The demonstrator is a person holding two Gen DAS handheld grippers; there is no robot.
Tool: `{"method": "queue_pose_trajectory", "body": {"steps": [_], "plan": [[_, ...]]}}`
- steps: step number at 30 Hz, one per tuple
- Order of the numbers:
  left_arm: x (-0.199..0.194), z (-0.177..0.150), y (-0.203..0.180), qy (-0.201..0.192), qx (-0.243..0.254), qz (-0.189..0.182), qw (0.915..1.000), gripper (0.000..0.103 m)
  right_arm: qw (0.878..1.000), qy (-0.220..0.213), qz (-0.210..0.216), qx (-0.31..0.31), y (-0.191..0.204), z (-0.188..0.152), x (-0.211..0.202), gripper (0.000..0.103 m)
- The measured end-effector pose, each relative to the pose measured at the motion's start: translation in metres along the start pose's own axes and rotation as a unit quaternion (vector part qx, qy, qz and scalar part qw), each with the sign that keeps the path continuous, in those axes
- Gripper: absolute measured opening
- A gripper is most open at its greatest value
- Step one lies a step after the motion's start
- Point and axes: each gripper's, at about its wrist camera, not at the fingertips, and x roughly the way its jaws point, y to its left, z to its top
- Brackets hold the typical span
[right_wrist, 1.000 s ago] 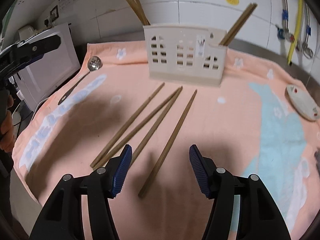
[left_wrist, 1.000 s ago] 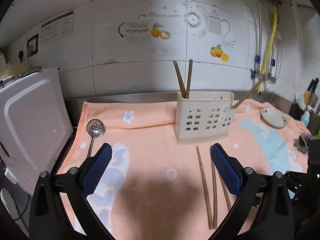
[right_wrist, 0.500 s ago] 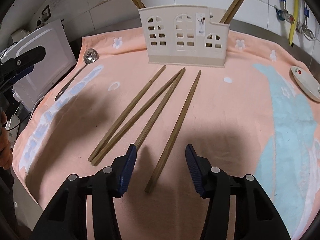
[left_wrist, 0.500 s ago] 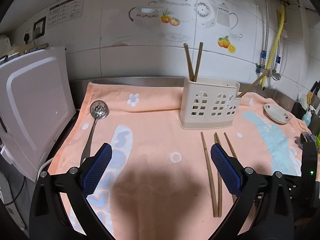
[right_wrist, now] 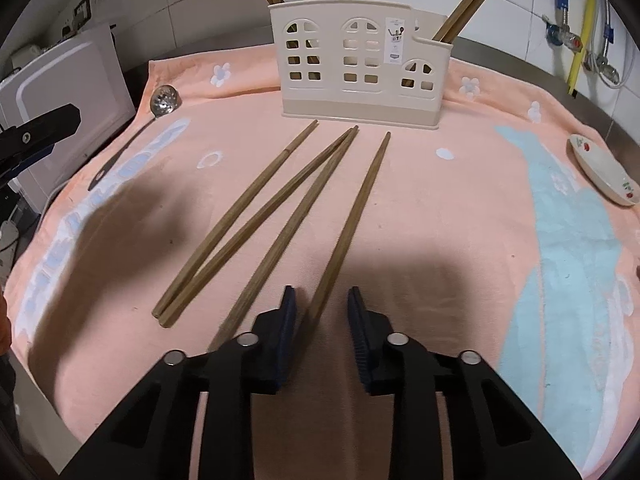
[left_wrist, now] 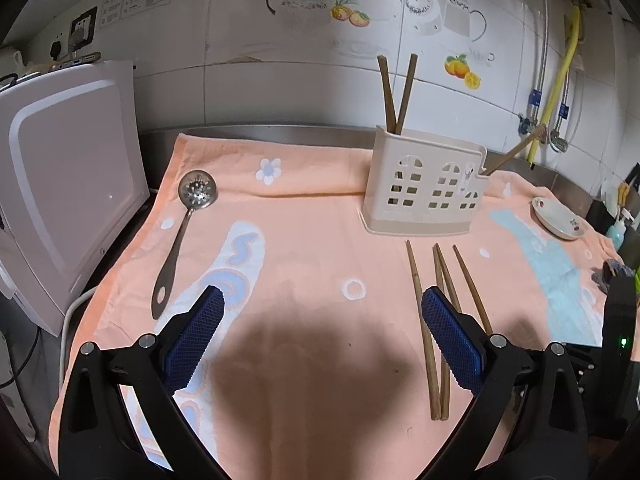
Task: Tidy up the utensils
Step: 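Close the right tool on one chopstick while the left tool approaches another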
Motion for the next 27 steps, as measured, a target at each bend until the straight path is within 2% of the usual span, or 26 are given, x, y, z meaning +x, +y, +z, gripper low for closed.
{"method": "queue_pose_trajectory", "body": {"steps": [6, 12, 20, 22, 23, 27], "plan": [[0.008, -0.012, -0.008, 0.021, 0.008, -0.009, 0.9997, 0.098, 1.000, -0.002, -0.004, -0.001, -0.008, -0.002, -0.004, 0.010], [0.019, -0.025, -0.024, 0.046, 0.019, -0.026, 0.9984, 0.098, 1.000, -0.007, -0.015, 0.000, -0.017, -0.007, -0.008, 0.008], [0.038, -0.038, -0.045, 0.081, 0.003, -0.053, 0.9953, 0.096, 1.000, -0.010, -0.018, 0.015, -0.035, -0.011, -0.013, 0.007], [0.043, -0.040, -0.052, 0.089, 0.009, -0.058, 0.9943, 0.086, 1.000, -0.011, -0.018, 0.018, -0.040, -0.014, -0.014, 0.007], [0.046, -0.041, -0.054, 0.093, 0.011, -0.059, 0.9938, 0.085, 1.000, -0.011, -0.018, 0.020, -0.041, -0.014, -0.015, 0.007], [0.057, -0.044, -0.063, 0.112, 0.018, -0.073, 0.9909, 0.063, 1.000, -0.012, -0.014, 0.026, -0.045, -0.016, -0.016, 0.007]]}}
